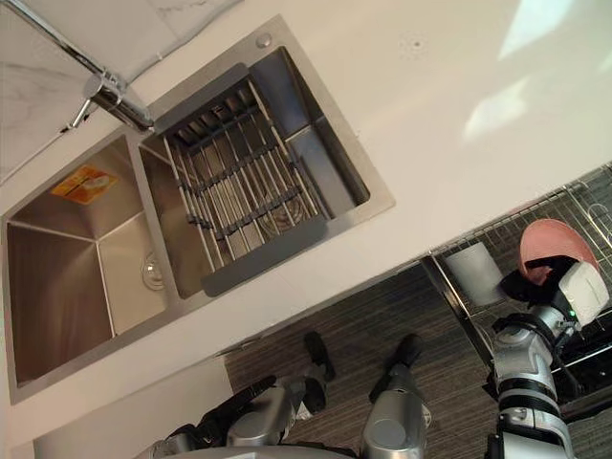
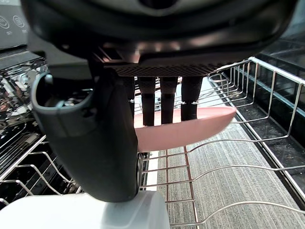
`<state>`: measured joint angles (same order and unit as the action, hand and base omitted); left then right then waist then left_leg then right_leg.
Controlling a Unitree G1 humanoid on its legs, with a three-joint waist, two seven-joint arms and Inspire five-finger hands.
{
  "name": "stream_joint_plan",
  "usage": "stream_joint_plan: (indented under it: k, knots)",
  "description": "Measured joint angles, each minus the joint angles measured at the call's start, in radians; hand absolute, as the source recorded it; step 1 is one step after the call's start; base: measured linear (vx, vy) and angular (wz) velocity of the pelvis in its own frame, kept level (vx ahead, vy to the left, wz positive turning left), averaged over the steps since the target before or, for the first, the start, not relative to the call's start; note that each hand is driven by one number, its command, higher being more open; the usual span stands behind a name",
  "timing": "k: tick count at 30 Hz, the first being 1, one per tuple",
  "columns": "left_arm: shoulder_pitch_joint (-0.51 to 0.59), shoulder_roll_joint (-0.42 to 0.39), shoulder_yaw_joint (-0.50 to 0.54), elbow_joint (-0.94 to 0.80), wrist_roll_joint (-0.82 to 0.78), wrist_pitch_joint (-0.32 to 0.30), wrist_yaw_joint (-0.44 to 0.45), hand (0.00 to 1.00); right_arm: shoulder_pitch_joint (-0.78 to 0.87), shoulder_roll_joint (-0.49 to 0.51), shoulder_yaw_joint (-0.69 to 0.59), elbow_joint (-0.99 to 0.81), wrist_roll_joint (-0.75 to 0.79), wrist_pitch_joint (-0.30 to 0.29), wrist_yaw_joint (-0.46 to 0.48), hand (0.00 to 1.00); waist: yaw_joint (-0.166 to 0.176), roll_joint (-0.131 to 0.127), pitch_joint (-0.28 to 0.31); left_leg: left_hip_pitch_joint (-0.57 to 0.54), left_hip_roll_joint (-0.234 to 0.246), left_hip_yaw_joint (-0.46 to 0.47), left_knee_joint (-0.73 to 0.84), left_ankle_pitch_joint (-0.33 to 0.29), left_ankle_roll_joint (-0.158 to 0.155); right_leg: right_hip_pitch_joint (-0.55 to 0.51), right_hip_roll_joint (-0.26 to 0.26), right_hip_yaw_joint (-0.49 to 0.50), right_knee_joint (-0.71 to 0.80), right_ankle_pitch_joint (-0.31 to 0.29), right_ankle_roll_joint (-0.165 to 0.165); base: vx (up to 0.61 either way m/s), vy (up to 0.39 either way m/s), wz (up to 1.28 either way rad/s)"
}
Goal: Walk over to the sink, pick up the cup, carry it to the dishwasher, place the cup inside the dishwasher, then close the dishwasher door
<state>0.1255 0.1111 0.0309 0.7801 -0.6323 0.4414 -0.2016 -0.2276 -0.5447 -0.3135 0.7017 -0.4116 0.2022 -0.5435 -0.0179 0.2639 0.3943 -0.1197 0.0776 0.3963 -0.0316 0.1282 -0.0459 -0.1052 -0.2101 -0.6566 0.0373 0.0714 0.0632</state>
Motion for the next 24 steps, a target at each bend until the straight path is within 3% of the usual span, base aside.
stream_joint_plan:
  k: [4, 7, 10, 12, 14, 15, 17, 18, 20, 22, 24]
  knots:
    - [-0.003, 0.001, 0.0, -0.001, 0.006, -0.001, 0.003, 1.0, 0.003, 0.033, -0.031, -0.018, 0.099, -0.017, -0.041, 1.0, 0.002, -0.005, 0.0, 0.002, 0.004, 0.001, -0.002, 0.0, 0.0, 0.004, 0.003, 0.0, -0.01, 0.002, 0.002, 0.0, 0.0, 0.0]
    - [-0.004, -0.001, 0.004, -0.001, 0.017, 0.0, 0.019, 1.0, 0.049, 0.122, -0.125, -0.108, 0.229, -0.076, -0.068, 1.0, 0.0, -0.021, -0.004, 0.016, 0.008, 0.004, -0.002, -0.002, -0.003, 0.02, 0.009, 0.004, -0.024, 0.009, 0.0, 0.01, -0.001, -0.06]
    - [-0.003, -0.003, 0.025, 0.002, 0.102, -0.014, 0.032, 1.0, 0.143, 0.253, -0.182, -0.332, 0.294, -0.155, -0.081, 1.0, -0.005, -0.049, -0.029, 0.035, 0.017, 0.027, -0.006, -0.004, -0.004, 0.025, 0.019, 0.03, -0.033, 0.013, -0.005, 0.04, -0.013, -0.23]
    - [-0.002, -0.006, 0.039, 0.006, 0.149, -0.021, 0.035, 1.0, 0.204, 0.318, -0.207, -0.491, 0.34, -0.225, -0.081, 1.0, -0.02, -0.065, -0.038, 0.054, 0.02, 0.032, -0.008, -0.007, -0.002, 0.035, 0.025, 0.045, -0.039, 0.013, -0.005, 0.03, -0.007, -0.28]
    - [-0.002, -0.014, 0.061, 0.024, 0.183, -0.031, 0.042, 1.0, 0.245, 0.375, -0.263, -0.605, 0.394, -0.362, -0.096, 1.0, -0.031, -0.088, -0.059, 0.074, 0.033, 0.055, -0.01, -0.024, 0.009, 0.039, 0.04, 0.069, -0.042, 0.009, -0.003, 0.02, -0.008, -0.33]
    - [-0.002, -0.013, 0.066, 0.028, 0.187, -0.033, 0.044, 1.0, 0.251, 0.387, -0.286, -0.613, 0.415, -0.405, -0.109, 1.0, -0.031, -0.095, -0.062, 0.079, 0.036, 0.059, -0.01, -0.027, 0.009, 0.04, 0.044, 0.075, -0.042, 0.007, -0.002, 0.02, -0.006, -0.3]
    - [-0.002, -0.016, 0.1, 0.056, 0.201, -0.04, 0.045, 1.0, 0.27, 0.423, -0.401, -0.61, 0.502, -0.546, -0.179, 1.0, -0.033, -0.116, -0.078, 0.098, 0.041, 0.071, -0.017, -0.029, 0.009, 0.05, 0.051, 0.086, -0.042, 0.003, -0.001, 0.02, -0.009, -0.16]
    - [-0.002, -0.016, 0.103, 0.059, 0.2, -0.044, 0.045, 1.0, 0.277, 0.43, -0.429, -0.605, 0.529, -0.577, -0.193, 1.0, -0.034, -0.119, -0.08, 0.105, 0.042, 0.074, -0.017, -0.031, 0.009, 0.055, 0.052, 0.087, -0.042, 0.001, -0.001, 0.02, -0.007, -0.1]
    - [0.001, -0.025, 0.121, 0.081, 0.2, -0.052, 0.056, 1.0, 0.299, 0.457, -0.516, -0.543, 0.702, -0.699, -0.199, 1.0, -0.041, -0.125, -0.091, 0.132, 0.045, 0.082, -0.016, -0.04, 0.008, 0.077, 0.054, 0.095, -0.038, -0.005, -0.001, 0.01, 0.003, -0.11]
    - [0.01, -0.038, 0.128, 0.089, 0.199, -0.053, 0.075, 1.0, 0.32, 0.477, -0.531, -0.475, 0.876, -0.751, -0.154, 1.0, -0.051, -0.124, -0.105, 0.145, 0.048, 0.084, -0.014, -0.048, 0.006, 0.093, 0.056, 0.096, -0.037, -0.01, 0.001, 0.0, 0.008, -0.06]
    - [0.016, -0.045, 0.132, 0.1, 0.199, -0.052, 0.094, 1.0, 0.357, 0.519, -0.523, -0.407, 1.056, -0.758, -0.081, 1.0, -0.051, -0.129, -0.125, 0.149, 0.052, 0.084, -0.014, -0.052, 0.006, 0.097, 0.06, 0.095, -0.036, -0.014, 0.0, 0.0, 0.0, 0.0]
